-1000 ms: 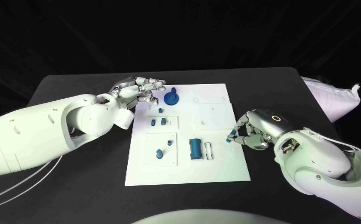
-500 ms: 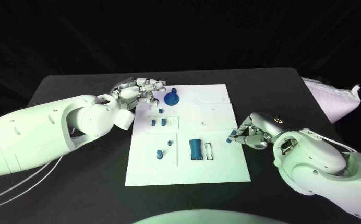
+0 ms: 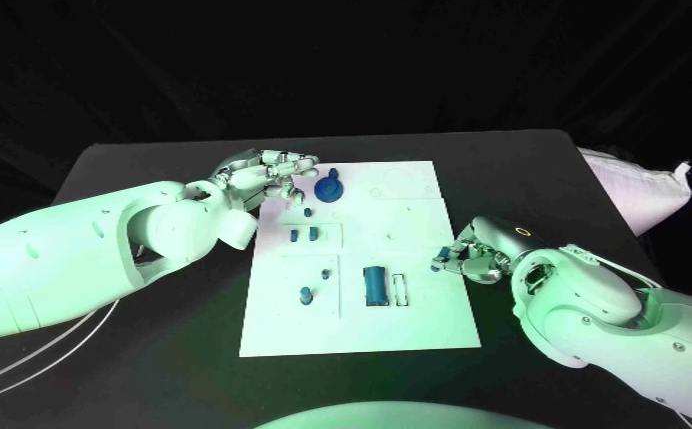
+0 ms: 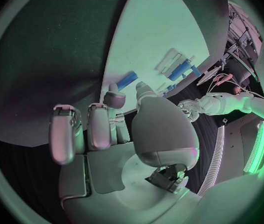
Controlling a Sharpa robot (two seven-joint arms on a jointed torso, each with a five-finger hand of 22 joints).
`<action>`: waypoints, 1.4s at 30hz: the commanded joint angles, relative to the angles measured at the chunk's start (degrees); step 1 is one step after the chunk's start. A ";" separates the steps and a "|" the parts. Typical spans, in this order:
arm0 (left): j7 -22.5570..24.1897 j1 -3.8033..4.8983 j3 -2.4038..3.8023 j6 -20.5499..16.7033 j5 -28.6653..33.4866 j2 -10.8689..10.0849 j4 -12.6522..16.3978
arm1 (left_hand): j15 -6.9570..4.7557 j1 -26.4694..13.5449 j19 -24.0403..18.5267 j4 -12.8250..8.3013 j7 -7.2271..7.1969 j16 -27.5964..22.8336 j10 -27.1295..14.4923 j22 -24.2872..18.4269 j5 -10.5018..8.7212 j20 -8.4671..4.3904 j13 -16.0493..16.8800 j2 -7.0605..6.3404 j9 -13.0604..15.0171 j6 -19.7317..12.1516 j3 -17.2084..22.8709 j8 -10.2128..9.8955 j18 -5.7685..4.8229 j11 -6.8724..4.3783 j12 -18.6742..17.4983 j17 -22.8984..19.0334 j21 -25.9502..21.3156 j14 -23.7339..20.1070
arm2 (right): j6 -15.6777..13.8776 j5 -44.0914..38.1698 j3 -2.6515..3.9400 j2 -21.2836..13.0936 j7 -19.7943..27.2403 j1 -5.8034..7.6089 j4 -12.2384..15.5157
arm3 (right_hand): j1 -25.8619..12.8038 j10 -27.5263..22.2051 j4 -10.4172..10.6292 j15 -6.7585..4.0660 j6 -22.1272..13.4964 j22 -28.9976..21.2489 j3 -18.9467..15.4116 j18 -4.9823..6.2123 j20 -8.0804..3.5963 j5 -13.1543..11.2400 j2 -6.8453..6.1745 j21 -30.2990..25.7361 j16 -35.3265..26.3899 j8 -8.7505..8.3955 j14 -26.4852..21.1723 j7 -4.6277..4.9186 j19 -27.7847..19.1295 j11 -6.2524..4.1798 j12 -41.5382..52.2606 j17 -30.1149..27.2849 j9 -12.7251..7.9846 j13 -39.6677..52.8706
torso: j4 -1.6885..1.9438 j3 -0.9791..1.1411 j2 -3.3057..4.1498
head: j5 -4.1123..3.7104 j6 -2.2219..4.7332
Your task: Assemble the parts on the task board
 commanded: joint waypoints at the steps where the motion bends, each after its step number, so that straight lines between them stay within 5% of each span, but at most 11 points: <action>1: -0.01 0.02 0.03 1.13 -0.21 -0.01 0.20 | 0.04 0.47 -0.03 -0.18 0.12 0.24 -0.37 -0.10 -0.01 0.29 0.06 0.18 -0.08 -0.40 -0.15 0.20 1.10 -0.01 0.20 -0.02 -0.20 -0.31 | 3.10 -0.67 -0.01 0.28 -1.04 -0.03 -0.39 | 0.09 0.46 0.00 -0.30 0.43 3.77 -0.75 -0.03 -0.34 -0.65 0.80 -0.13 0.24 0.30 2.92 -0.10 0.16 0.00 0.42 0.11 0.14 0.15 | 0.02 -0.01 0.00 | -0.04 0.04; 21: -0.93 0.02 0.02 1.89 -0.23 -0.15 0.36 | 0.16 -0.34 -0.06 0.48 0.18 0.24 -0.65 -0.26 -0.08 0.39 0.09 0.26 -0.11 -0.55 -0.88 0.37 1.06 0.09 0.55 -0.38 -0.44 -0.51 | 10.28 -7.36 -0.05 3.54 -1.47 -0.02 -3.42 | 2.59 1.37 -0.59 -0.49 0.66 4.27 -3.00 -0.16 -0.51 -3.14 1.75 0.18 0.93 0.90 3.13 -0.35 0.53 -0.23 2.29 1.07 0.72 1.60 | -0.09 0.00 -0.03 | -0.08 -0.02; 28: -1.13 0.02 0.01 2.12 -0.45 -0.19 0.43 | 0.16 -0.35 -0.06 0.49 0.17 0.24 -0.66 -0.26 -0.08 0.39 0.09 0.26 -0.11 -0.55 -0.91 0.38 1.06 0.09 0.56 -0.41 -0.44 -0.52 | 12.98 -10.05 -0.09 3.88 -1.52 -0.03 -3.52 | 11.88 1.20 -5.18 -0.68 0.45 4.23 -1.65 -0.14 -0.65 -7.65 1.95 0.08 0.75 1.18 3.07 -0.42 0.47 -0.41 2.17 1.06 1.08 1.80 | -0.08 0.03 -0.06 | -0.25 -0.05; 33: -1.26 0.02 0.01 2.29 -0.55 -0.18 0.43 | 0.16 -0.35 -0.06 0.50 0.17 0.24 -0.67 -0.27 -0.08 0.39 0.09 0.26 -0.11 -0.56 -0.92 0.39 1.06 0.09 0.57 -0.42 -0.45 -0.53 | 13.52 -11.66 -0.20 4.05 -1.46 -0.06 -3.09 | 16.64 0.91 -8.12 -0.78 0.38 4.21 0.00 -0.14 -0.77 -8.72 2.03 0.02 0.56 1.25 3.02 -0.49 0.43 -0.53 1.76 0.96 1.18 1.67 | -0.08 0.05 -0.04 | -0.35 -0.02; 42: -1.38 0.02 0.01 2.48 -0.72 -0.10 0.34 | 0.16 -0.33 -0.06 0.49 0.16 0.22 -0.68 -0.27 -0.08 0.39 0.09 0.26 -0.11 -0.57 -0.95 0.39 1.07 0.08 0.59 -0.46 -0.46 -0.54 | 12.06 -12.26 -0.31 3.89 -1.22 -0.55 -1.44 | 17.97 0.76 -9.01 -0.74 0.33 4.20 0.97 -0.14 -0.77 -7.81 2.23 -0.03 0.45 1.23 3.00 -0.44 0.41 -0.50 1.33 0.93 1.16 1.45 | -0.13 0.10 -0.03 | -0.49 0.11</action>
